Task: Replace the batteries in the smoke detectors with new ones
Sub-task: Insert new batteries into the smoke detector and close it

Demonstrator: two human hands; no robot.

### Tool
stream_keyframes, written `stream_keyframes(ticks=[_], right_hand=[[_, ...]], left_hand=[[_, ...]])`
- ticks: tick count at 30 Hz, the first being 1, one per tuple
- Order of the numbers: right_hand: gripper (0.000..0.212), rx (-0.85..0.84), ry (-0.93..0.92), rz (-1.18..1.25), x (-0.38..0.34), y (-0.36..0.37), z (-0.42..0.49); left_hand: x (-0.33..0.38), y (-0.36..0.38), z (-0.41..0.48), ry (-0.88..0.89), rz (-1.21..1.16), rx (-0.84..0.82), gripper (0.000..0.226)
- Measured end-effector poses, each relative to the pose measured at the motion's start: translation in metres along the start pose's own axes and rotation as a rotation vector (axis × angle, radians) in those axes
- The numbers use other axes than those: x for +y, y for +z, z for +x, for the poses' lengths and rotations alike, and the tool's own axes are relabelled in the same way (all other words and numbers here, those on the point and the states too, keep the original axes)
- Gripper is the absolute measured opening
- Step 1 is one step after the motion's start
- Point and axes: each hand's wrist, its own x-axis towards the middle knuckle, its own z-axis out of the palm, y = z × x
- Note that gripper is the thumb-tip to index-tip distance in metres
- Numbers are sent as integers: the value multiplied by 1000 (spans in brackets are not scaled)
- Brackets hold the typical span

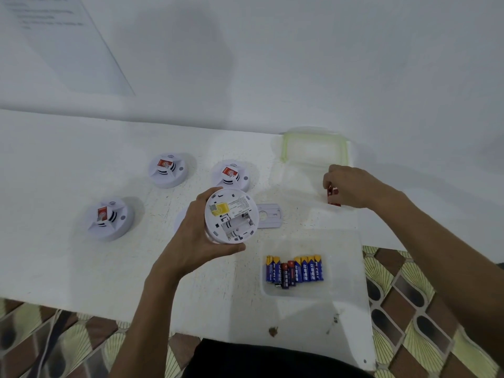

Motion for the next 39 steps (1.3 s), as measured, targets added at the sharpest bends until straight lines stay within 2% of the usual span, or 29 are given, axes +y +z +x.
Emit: stream_keyframes(ticks=[4,8,11,14,17,19,25,32,35,39], right_hand=[[12,110,-33,204,3,0,-6],[11,343,-50,430,-10,-8,-18],[12,491,-59,768,-42,-21,-34],[19,526,-120,1100,-84,-30,-51],[18,509,-164,1230,-121,-27,-64],[15,528,-227,1177,-140,-22,-71],[10,642,-436,797,-158,-15,-71],[20,721,-671,257,-158,-15,-64],[26,683,-710,188,-158,-16,-61],[31,666,-716,173,-151,-20,-59]], left_hand=[[1,-1,1,11,20,4,98],[4,1,1,8,9,5,98],[6,3,2,7,-7,-2,99],[8,6,4,10,-17,-9,100],[12,8,7,26,-29,-11,99],[14,9,8,41,-33,-10,97],[16,11,10,67,-46,3,94],[9,15,11,51,-47,-16,93],[14,13,9,73,-116,-22,92],[14,11,8,119,-82,2,93]])
